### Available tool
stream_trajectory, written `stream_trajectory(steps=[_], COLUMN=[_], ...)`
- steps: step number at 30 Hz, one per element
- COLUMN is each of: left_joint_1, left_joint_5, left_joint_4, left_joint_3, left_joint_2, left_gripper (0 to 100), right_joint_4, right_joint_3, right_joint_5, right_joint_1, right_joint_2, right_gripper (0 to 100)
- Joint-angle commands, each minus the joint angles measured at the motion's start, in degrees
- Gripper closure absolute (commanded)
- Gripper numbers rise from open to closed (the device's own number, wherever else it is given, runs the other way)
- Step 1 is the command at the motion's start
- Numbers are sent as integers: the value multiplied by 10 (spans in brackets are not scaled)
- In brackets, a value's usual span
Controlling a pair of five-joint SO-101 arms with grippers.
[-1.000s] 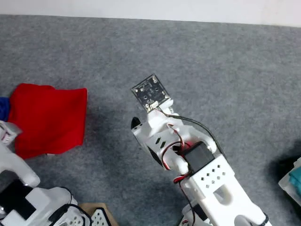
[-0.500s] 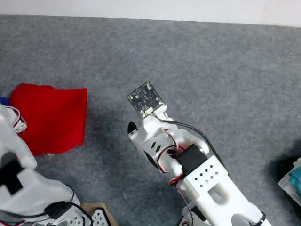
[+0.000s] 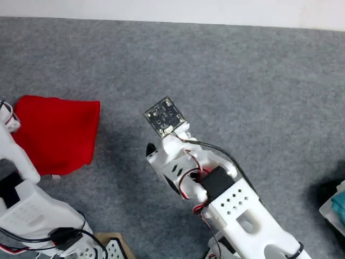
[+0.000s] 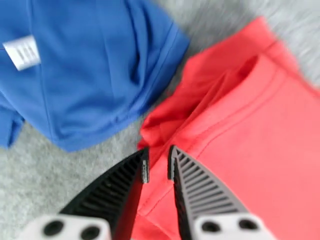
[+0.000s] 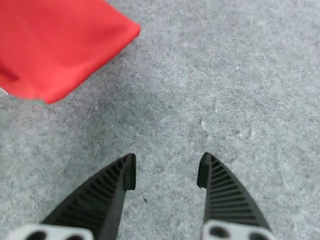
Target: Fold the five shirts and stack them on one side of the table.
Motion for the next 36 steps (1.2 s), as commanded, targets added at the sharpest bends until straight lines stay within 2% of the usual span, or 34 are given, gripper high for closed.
stream_trajectory(steps=[1,5,19,25,30,36], left_joint_1=[36,40,-11,-25,-4,14], left_joint_5=[-3,-4,-5,-4,-1,-1], left_joint_4=[-18,-12,171,179,181,181], left_joint_3=[-45,-57,-52,-136,-231,-233], left_joint_2=[-27,17,33,33,38,38], left_gripper=[915,915,920,917,916,916], right_joint_4=[-11,-11,-12,-16,-77,-151], right_joint_3=[-5,-5,-7,-7,-16,-112], right_joint_5=[-3,-3,-5,-8,-105,-201], right_joint_1=[-7,-7,-7,-7,-7,-8], right_joint_2=[-7,-7,-7,-7,29,232], right_gripper=[789,789,789,789,788,745])
